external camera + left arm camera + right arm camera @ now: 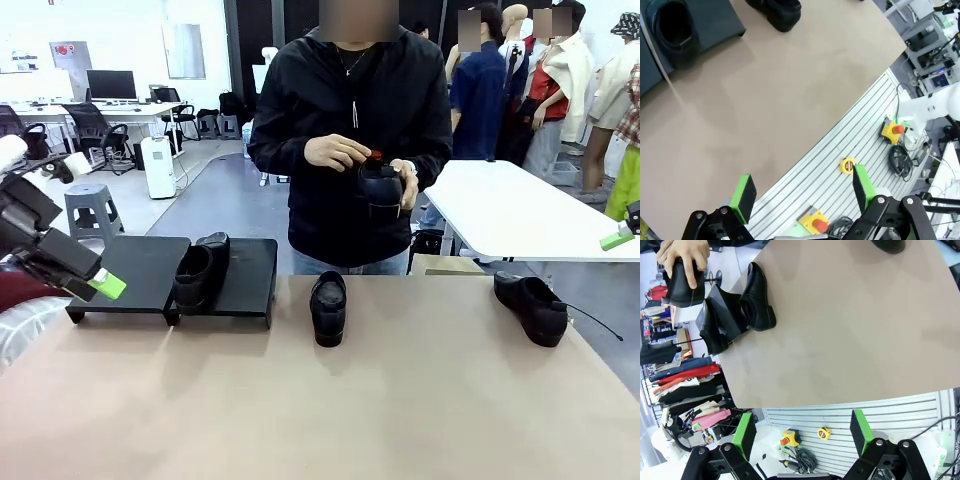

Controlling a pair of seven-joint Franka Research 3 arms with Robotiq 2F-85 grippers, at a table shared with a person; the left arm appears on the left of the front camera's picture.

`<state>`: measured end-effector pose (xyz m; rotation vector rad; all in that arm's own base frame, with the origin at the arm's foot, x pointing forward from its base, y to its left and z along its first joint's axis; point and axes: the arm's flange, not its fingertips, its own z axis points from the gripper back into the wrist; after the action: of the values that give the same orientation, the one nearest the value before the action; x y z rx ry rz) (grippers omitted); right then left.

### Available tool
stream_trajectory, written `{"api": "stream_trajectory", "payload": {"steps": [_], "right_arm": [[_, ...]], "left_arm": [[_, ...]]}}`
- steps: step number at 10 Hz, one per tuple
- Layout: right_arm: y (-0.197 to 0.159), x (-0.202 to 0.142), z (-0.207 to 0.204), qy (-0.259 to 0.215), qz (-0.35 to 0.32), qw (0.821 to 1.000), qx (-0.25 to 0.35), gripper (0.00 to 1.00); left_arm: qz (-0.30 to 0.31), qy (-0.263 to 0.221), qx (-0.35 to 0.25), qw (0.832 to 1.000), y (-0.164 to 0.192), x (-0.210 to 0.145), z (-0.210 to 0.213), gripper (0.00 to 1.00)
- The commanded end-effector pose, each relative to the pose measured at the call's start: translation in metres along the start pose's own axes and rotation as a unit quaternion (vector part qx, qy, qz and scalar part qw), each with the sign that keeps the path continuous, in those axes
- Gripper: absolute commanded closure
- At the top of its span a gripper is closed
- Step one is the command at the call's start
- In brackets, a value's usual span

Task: Organize the shoes by placing them on the stand.
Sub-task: Pick up one Shoe and place it in the middle of the table.

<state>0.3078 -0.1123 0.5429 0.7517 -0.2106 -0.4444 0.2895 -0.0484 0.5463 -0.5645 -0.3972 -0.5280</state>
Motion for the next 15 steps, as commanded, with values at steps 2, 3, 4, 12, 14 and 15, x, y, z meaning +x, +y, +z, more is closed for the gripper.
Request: {"api": "stream_trajectory", "payload": {"steps": [2,3,4,12,14,15], "right_arm": [[-0.001,0.001,0.002,0.003,0.012,1.000,0.005,0.00],[-0.001,0.001,0.002,0.003,0.012,1.000,0.005,0.00],[0.000,0.000,0.000,0.000,0.000,1.000,0.000,0.00],[0.064,0.126,-0.189,-0.051,0.046,0.947,-0.313,0.00],[0.059,0.101,-0.180,-0.084,0.088,0.947,-0.298,0.00],[0.059,0.101,-0.180,-0.084,0.088,0.947,-0.298,0.00]], "left_arm": [[0.001,-0.003,-0.011,1.000,0.001,0.000,0.003,0.00],[0.001,-0.003,-0.011,1.000,0.001,0.000,0.003,0.00],[0.001,-0.003,-0.011,1.000,0.001,0.000,0.003,0.00],[0.001,-0.003,-0.011,1.000,0.001,0.000,0.003,0.00],[0.001,-0.003,-0.011,1.000,0.001,0.000,0.003,0.00],[0.001,-0.003,-0.011,1.000,0.001,0.000,0.003,0.00]]}}
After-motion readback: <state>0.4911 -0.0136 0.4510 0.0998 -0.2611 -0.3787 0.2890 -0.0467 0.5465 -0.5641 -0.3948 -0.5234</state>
